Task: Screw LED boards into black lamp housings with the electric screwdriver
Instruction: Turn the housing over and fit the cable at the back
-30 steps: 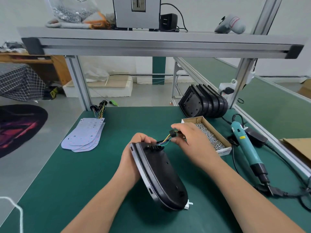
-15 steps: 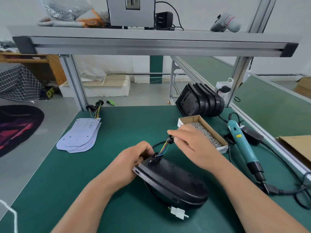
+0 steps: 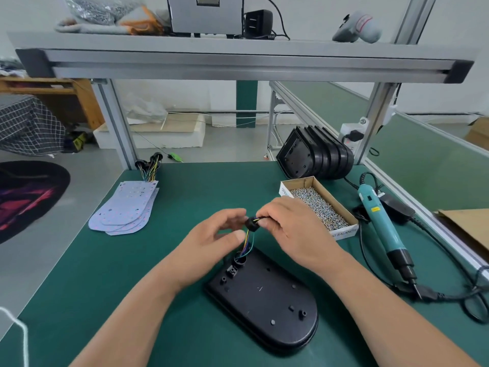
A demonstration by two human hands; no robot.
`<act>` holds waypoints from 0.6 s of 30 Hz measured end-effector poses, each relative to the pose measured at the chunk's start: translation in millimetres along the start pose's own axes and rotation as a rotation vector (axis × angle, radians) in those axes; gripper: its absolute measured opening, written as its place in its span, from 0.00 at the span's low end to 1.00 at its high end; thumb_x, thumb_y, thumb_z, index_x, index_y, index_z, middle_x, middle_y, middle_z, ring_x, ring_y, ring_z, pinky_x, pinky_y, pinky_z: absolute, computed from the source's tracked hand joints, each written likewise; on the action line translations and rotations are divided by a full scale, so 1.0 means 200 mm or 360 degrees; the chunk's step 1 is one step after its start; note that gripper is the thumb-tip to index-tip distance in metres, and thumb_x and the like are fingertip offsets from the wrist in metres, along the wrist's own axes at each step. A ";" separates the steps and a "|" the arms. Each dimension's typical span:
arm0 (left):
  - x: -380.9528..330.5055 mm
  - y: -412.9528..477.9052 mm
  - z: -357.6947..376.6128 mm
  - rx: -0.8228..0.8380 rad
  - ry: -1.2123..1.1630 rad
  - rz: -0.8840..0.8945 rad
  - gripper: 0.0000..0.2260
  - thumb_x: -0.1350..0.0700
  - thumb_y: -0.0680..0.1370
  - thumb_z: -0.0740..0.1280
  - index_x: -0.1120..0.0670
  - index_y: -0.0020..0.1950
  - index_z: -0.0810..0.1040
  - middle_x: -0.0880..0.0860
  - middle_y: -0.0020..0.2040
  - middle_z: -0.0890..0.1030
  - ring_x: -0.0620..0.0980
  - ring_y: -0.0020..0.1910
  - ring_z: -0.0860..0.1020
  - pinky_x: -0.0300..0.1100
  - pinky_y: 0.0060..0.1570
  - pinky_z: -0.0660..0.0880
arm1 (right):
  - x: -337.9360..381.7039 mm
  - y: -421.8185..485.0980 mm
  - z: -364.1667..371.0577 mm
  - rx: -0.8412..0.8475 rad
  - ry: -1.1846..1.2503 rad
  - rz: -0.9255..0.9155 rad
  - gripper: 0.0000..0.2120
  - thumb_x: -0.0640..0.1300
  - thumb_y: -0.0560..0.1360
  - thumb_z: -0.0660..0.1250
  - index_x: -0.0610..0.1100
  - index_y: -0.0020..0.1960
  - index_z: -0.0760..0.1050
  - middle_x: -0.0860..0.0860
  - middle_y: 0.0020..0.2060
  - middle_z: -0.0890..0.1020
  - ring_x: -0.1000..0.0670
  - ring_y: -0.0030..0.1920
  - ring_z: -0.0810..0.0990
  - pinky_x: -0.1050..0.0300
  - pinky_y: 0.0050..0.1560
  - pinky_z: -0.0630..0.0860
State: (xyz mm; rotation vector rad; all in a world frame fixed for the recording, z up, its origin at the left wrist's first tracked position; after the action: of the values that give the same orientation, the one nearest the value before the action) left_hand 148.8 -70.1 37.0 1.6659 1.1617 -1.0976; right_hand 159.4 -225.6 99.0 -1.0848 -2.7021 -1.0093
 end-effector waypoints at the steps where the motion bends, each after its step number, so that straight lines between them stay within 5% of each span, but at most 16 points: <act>1: -0.04 0.00 0.03 -0.0021 -0.0005 0.0082 0.21 0.50 0.80 0.70 0.47 0.74 0.75 0.42 0.67 0.82 0.41 0.68 0.78 0.33 0.64 0.75 | 0.02 0.00 -0.01 -0.0014 -0.0024 -0.0018 0.05 0.41 0.82 0.71 0.39 0.53 0.82 0.47 0.43 0.82 0.41 0.44 0.78 0.39 0.47 0.75; 6: -0.08 0.01 0.06 -0.0201 0.0110 0.0221 0.10 0.45 0.81 0.70 0.38 0.63 0.80 0.44 0.54 0.86 0.47 0.54 0.84 0.44 0.57 0.80 | 0.12 0.02 -0.03 -0.0086 -0.0132 -0.0151 0.10 0.45 0.84 0.68 0.39 0.50 0.82 0.46 0.40 0.81 0.41 0.40 0.76 0.42 0.43 0.73; 10: -0.03 0.00 0.03 -0.0252 0.0163 0.0154 0.13 0.38 0.80 0.68 0.43 0.58 0.83 0.55 0.44 0.83 0.62 0.46 0.79 0.60 0.50 0.78 | 0.14 0.03 -0.02 -0.0120 -0.0172 -0.0151 0.09 0.43 0.83 0.68 0.40 0.48 0.81 0.47 0.39 0.79 0.41 0.40 0.75 0.41 0.43 0.73; 13: 0.00 0.00 0.06 -0.0203 0.0179 0.0090 0.12 0.42 0.80 0.66 0.47 0.56 0.82 0.56 0.43 0.82 0.60 0.44 0.77 0.56 0.46 0.77 | 0.11 0.01 -0.03 -0.0157 -0.0081 -0.0106 0.09 0.42 0.83 0.68 0.40 0.46 0.80 0.49 0.39 0.79 0.43 0.40 0.74 0.42 0.43 0.73; 16: 0.01 -0.01 0.07 -0.0189 0.0197 0.0029 0.10 0.44 0.79 0.66 0.47 0.55 0.82 0.48 0.41 0.80 0.49 0.38 0.76 0.41 0.39 0.75 | 0.07 -0.01 -0.04 -0.0225 0.0018 -0.0035 0.07 0.40 0.81 0.69 0.40 0.44 0.80 0.50 0.37 0.79 0.43 0.41 0.74 0.42 0.44 0.73; 18: 0.02 -0.01 0.08 -0.0163 0.0185 -0.0013 0.10 0.45 0.78 0.66 0.46 0.55 0.82 0.50 0.41 0.81 0.50 0.37 0.77 0.42 0.38 0.77 | 0.05 -0.02 -0.04 -0.0265 0.0047 0.0014 0.06 0.39 0.80 0.69 0.40 0.44 0.80 0.50 0.38 0.80 0.43 0.41 0.75 0.41 0.45 0.74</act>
State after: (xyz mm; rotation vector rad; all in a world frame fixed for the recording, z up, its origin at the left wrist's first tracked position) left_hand 144.1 -83.8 27.8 1.6644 1.2783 -0.9403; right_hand 148.2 -227.6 106.2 -1.0955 -2.6267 -1.2579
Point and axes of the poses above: each hand's wrist, its own y-axis towards the middle knuckle, its own z-axis out of the palm, x = y × z, the point moved 10 cm from there along y, towards the middle knuckle
